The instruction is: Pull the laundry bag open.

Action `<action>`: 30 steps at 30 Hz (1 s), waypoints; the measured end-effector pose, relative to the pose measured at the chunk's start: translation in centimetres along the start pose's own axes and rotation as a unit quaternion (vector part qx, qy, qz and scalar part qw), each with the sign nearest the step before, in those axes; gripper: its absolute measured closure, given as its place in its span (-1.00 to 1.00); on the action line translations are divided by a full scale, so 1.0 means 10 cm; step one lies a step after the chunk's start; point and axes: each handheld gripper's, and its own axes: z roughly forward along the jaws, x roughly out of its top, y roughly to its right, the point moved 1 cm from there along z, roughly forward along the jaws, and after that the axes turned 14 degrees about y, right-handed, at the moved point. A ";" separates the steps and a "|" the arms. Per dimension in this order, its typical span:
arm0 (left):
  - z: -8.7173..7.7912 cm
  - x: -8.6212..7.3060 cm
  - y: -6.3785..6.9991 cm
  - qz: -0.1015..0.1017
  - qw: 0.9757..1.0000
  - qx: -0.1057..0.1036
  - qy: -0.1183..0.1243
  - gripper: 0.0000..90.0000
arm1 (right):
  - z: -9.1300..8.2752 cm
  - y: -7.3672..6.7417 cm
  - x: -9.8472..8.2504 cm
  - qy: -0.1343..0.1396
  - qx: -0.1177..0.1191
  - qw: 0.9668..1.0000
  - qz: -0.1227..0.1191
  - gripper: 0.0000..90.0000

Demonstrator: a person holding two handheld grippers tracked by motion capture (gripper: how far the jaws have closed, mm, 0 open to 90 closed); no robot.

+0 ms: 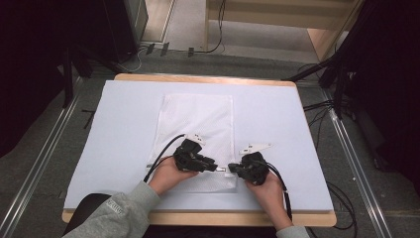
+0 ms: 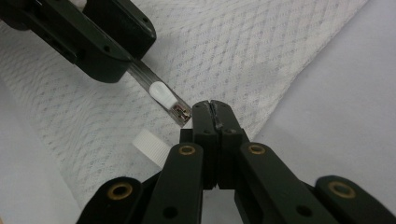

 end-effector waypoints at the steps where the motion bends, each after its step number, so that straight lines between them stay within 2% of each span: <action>1: 0.02 0.00 0.01 0.000 1.000 0.002 0.001 0.57 | 0.00 0.00 -0.01 0.002 0.000 1.000 0.000 1.00; 10: 0.17 -0.02 -0.02 -0.008 1.000 -0.001 -0.023 0.59 | -0.01 -0.02 -0.05 0.016 -0.004 1.000 -0.008 1.00; 17: 0.21 -0.02 0.02 0.005 1.000 -0.005 -0.021 0.72 | -0.01 -0.02 -0.06 0.020 -0.005 1.000 -0.012 1.00; 25: 0.30 -0.02 0.07 0.008 1.000 -0.014 -0.021 0.75 | -0.01 -0.02 -0.07 0.020 -0.004 1.000 -0.013 0.99; 30: 0.30 -0.02 0.04 0.002 1.000 -0.011 -0.021 0.91 | -0.01 -0.02 -0.07 0.021 -0.003 1.000 -0.014 0.99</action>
